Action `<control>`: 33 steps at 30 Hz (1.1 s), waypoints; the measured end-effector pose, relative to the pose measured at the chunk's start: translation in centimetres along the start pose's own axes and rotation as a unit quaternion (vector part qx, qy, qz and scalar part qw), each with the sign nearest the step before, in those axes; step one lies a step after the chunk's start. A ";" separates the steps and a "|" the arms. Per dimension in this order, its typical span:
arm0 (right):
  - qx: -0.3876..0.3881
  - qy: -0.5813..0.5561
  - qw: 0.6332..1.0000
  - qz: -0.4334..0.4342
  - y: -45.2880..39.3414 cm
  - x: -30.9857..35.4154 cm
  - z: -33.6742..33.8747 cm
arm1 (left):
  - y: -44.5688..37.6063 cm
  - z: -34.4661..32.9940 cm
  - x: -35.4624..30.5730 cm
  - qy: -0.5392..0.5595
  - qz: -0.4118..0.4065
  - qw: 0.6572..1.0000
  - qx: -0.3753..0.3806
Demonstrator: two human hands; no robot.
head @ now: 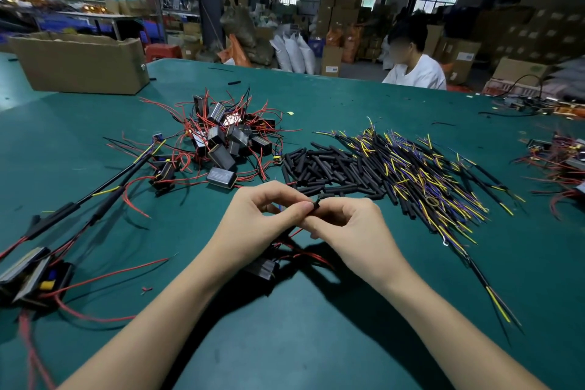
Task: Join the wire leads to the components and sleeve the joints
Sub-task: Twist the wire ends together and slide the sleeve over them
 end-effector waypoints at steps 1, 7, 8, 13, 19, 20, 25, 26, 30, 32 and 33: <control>0.002 0.006 1.000 0.000 -0.1 0.1 0.2 | 0.0 0.0 -0.1 -0.004 -0.002 1.000 -0.001; -0.034 -0.057 0.998 -0.002 -0.7 0.4 2.6 | 0.0 -0.1 0.0 -0.015 0.008 1.000 -0.007; -0.034 -0.057 0.998 0.005 -0.7 0.6 2.6 | 0.0 -0.2 -0.2 -0.026 0.001 1.000 -0.003; -0.036 -0.050 0.997 0.042 -0.5 1.5 2.3 | 0.3 -0.6 -1.7 -0.055 -0.055 0.997 0.013; -0.050 -0.081 0.994 0.048 -0.8 2.5 3.0 | 0.1 -0.3 -2.3 -0.081 -0.078 0.993 -0.023; -0.056 -0.081 0.994 0.049 -0.8 2.7 3.2 | 0.0 -0.4 -2.4 -0.079 -0.078 0.994 -0.017; -0.104 -0.105 0.988 0.047 -1.1 2.4 4.0 | 0.1 -2.2 -1.9 -0.128 -0.071 0.988 0.038; -0.104 -0.106 0.988 0.045 -1.2 2.2 4.0 | 0.1 -2.5 -1.6 -0.142 -0.066 0.986 0.049; -0.081 -0.122 0.989 0.021 -1.7 1.6 3.9 | 0.4 -2.6 -1.1 -0.157 -0.069 0.985 0.033; -0.099 -0.155 0.983 0.005 -2.1 1.0 5.3 | 0.2 -1.8 -0.8 -0.137 -0.056 0.989 -0.006; -0.127 -0.163 0.979 -0.001 -2.3 0.6 6.6 | 0.1 -1.4 -0.5 -0.120 -0.042 0.992 -0.024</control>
Point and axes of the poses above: each hand's wrist, its own y-axis away from the middle knuckle, its own z-axis out of the back of the hand, x = y × z, the point moved 9 cm from there along -y, towards the middle knuckle, and after that the axes turned 8 degrees about -y, right-handed, at the moved point
